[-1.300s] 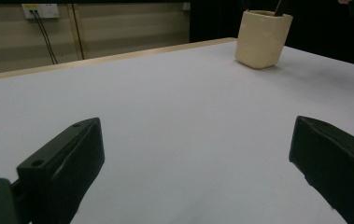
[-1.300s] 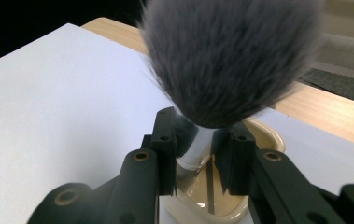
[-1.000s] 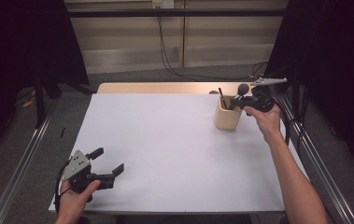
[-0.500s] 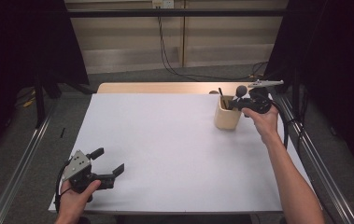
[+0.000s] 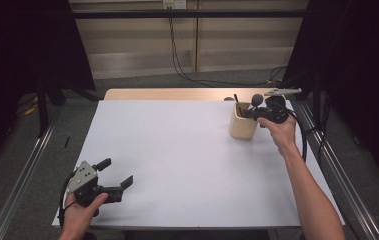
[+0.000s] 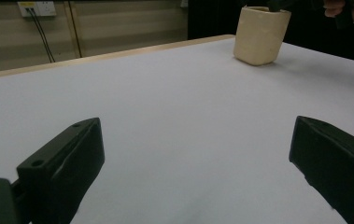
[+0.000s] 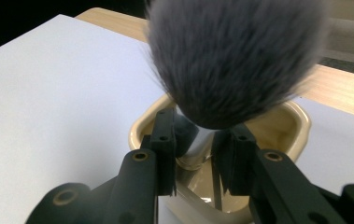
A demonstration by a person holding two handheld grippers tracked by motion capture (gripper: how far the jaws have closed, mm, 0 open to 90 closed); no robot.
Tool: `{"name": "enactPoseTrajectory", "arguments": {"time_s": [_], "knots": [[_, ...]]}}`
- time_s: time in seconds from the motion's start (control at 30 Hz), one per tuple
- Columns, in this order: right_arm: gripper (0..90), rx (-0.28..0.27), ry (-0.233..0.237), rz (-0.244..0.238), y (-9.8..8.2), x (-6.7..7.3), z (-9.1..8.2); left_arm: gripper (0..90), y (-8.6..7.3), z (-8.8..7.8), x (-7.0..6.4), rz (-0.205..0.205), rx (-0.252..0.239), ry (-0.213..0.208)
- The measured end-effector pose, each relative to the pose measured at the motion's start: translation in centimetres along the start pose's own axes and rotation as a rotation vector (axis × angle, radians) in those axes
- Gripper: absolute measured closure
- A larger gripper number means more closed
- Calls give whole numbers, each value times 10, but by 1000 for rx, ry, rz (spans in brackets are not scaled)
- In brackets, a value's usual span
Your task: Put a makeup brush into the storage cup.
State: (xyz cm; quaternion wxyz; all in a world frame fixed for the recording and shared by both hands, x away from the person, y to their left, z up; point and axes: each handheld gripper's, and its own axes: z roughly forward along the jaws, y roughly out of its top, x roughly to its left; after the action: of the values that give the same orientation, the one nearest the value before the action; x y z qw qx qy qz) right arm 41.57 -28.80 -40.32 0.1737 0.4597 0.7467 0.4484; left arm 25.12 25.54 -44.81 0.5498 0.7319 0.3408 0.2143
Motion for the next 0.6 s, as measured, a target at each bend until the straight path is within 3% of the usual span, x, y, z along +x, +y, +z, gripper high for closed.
{"name": "enactPoseTrajectory", "arguments": {"time_s": [0.47,0.6], "knots": [[297,-88,-18,26,-9,-3,-8,34,0,0,1,0,5,0],[123,-92,-61,28,-9,-2,-10,34,0,0,1,-3,4,2]]}}
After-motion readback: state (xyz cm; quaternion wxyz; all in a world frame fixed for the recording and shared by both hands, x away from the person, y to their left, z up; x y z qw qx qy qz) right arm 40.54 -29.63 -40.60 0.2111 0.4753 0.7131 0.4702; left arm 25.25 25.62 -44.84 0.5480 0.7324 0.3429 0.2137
